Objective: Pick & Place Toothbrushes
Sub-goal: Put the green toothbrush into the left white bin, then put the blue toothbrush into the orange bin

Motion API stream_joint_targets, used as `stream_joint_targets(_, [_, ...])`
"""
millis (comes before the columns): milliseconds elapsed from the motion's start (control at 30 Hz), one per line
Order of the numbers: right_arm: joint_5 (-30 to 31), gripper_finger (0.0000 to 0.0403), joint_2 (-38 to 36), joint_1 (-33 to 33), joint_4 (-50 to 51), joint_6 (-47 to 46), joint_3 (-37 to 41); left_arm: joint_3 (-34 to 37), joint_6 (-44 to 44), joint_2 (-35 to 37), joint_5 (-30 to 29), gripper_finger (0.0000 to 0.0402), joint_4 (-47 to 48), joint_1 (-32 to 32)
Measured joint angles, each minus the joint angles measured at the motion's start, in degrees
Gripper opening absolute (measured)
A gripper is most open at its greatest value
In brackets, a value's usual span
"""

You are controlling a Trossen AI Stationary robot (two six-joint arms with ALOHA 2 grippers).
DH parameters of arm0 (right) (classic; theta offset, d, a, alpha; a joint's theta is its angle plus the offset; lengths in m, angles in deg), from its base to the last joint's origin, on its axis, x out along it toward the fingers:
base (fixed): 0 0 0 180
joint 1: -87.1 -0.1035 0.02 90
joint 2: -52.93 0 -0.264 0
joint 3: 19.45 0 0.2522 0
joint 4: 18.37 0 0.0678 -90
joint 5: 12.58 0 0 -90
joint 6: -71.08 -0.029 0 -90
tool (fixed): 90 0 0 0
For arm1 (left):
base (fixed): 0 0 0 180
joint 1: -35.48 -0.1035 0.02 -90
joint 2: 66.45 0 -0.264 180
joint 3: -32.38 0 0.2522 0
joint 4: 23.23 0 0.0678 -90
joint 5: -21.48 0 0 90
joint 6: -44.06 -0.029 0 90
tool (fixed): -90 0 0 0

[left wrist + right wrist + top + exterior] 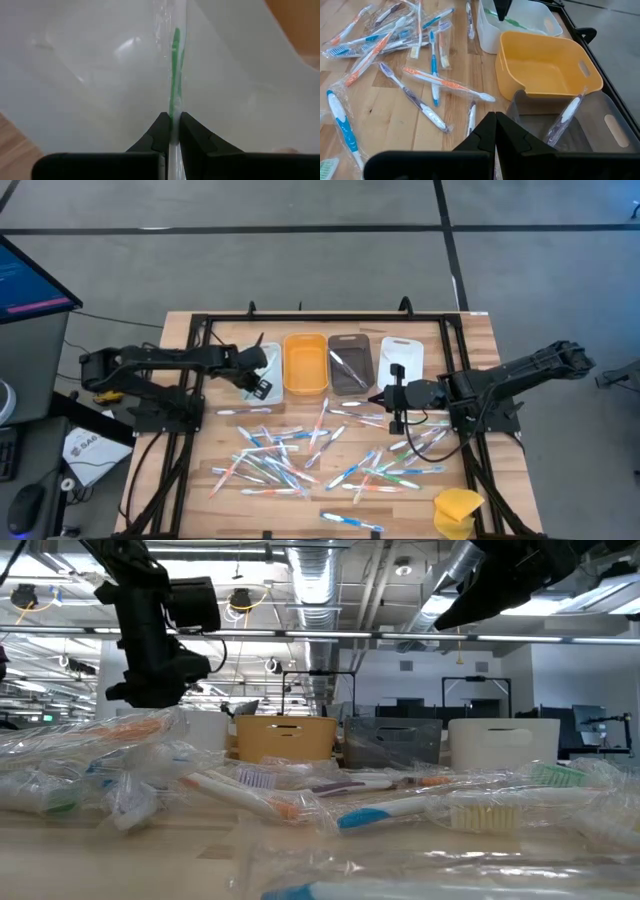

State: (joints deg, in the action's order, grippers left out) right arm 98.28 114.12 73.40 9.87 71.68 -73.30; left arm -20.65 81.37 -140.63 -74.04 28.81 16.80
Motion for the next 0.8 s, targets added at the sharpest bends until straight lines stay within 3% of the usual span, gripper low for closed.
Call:
stream_joint_targets(267, [0.0,0.0001,0.0,0.0,0.0,0.02,0.0,0.0,-2.42,-3.88,3.52,0.002,-2.66,-1.43])
stream_joint_targets(800, [0.0,0.0001,0.0,0.0,0.02,0.02,0.0,-0.11,-2.38,-4.19,4.08,0.0125,-4.24,-1.71])
